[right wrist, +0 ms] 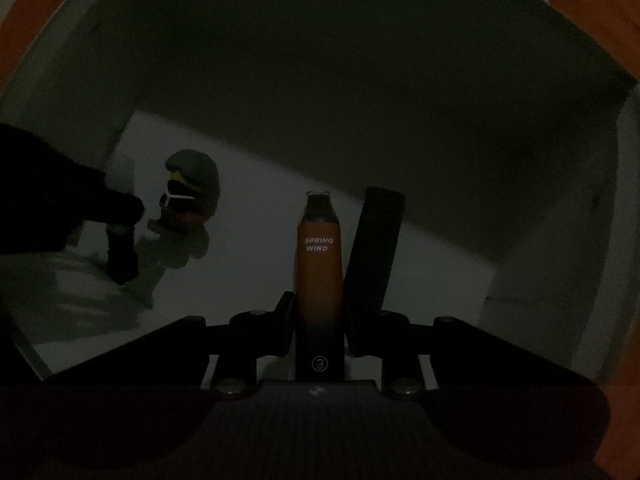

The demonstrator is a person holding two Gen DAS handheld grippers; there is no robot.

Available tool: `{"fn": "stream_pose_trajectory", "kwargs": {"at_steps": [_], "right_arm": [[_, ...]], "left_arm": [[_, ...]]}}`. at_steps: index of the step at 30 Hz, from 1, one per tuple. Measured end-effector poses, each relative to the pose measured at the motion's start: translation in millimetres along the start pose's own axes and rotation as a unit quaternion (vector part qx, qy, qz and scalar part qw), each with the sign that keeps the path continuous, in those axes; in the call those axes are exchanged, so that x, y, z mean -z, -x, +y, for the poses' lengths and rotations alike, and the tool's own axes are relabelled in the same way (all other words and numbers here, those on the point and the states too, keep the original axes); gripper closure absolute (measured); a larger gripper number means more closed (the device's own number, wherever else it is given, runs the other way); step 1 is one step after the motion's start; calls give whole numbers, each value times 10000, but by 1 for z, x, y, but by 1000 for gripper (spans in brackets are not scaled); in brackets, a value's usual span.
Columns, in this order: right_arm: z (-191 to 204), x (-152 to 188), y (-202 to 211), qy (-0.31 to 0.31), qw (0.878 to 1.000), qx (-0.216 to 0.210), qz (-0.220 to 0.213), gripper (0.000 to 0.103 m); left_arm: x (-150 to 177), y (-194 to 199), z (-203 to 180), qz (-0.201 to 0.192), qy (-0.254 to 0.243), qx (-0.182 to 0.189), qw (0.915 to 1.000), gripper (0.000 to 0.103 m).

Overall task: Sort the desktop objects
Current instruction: 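Lower the glass tube into the box with the left tool while the right tool sets the orange bottle down, then move both tools out of the box toward the paper sheet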

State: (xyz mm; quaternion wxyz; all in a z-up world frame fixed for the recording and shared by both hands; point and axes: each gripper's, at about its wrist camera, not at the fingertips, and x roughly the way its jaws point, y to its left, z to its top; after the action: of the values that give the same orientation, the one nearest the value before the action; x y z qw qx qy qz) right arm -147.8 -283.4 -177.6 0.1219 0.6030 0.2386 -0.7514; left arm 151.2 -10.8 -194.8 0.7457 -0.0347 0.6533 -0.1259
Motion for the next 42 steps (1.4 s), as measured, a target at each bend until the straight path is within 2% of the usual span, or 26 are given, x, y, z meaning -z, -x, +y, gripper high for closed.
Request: {"fn": "stream_pose_trajectory", "kwargs": {"at_steps": [15,19,22,23,29,36,40,42], "right_arm": [[6,-1,-11,127,9998,106,149,75],[5,-3,-10,39,9998,51,189,75],[2,-3,-8,-87,9997,-7,231,69],[0,-4,-5,-171,9996,-60,226,65],[-10,-7,22,-534,9976,-444,30,65],[-21,-17,66,-689,9948,-660,-360,65],[-26,-31,88,-717,9933,-725,-551,65],[-33,-38,102,-689,9924,-749,-685,65]], "left_arm": [[2,-13,-2,234,63,3,9997,86],[4,-13,-4,244,64,-38,9997,74],[4,-12,-4,239,64,15,9997,72],[4,-12,-4,232,59,41,9997,72],[1,5,-7,132,95,239,9996,72],[-12,36,-20,-151,-71,450,9988,71],[-27,55,-27,-356,-176,459,9982,57],[-38,65,-31,-486,-241,434,9976,45]]}}
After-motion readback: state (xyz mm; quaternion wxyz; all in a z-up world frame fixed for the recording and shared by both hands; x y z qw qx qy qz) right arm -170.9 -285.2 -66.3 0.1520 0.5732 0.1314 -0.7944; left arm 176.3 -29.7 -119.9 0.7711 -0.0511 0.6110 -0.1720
